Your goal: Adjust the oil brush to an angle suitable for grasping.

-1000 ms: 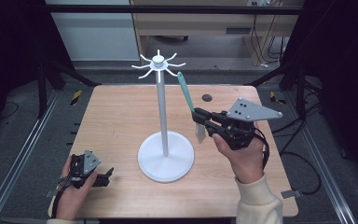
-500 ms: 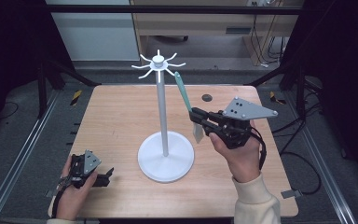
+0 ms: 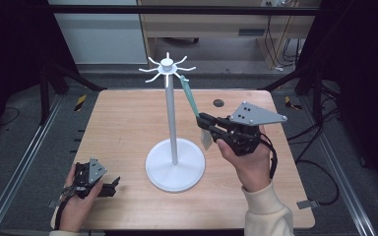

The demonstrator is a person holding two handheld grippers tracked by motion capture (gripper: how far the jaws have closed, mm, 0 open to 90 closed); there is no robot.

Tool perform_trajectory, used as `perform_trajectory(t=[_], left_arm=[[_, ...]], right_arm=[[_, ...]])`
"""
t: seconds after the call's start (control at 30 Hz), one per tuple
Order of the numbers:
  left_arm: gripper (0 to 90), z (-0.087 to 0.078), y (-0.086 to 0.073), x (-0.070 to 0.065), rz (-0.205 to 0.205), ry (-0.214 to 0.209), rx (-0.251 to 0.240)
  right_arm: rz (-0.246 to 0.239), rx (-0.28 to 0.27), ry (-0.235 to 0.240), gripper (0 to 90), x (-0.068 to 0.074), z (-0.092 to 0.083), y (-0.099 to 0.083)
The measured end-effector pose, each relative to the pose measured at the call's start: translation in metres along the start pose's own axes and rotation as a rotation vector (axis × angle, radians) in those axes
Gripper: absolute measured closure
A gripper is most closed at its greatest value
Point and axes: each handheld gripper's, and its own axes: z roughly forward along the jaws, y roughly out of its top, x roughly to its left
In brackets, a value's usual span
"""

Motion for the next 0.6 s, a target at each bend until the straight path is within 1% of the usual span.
perform_trajectory(t=[0.23, 0.6], left_arm=[[2.1, 0.0000, -0.0001, 0.0002, 0.000, 0.000, 0.000], [2.1, -0.0001, -0.0001, 0.0002, -0.001, 0.000, 0.000]], right_arm=[[0.004, 0.004, -0.010, 82.3, 0.0001, 0.0060, 0.0003], [-0.008, 0.012, -0.017, 82.3, 0.0025, 0.0110, -0.0001]])
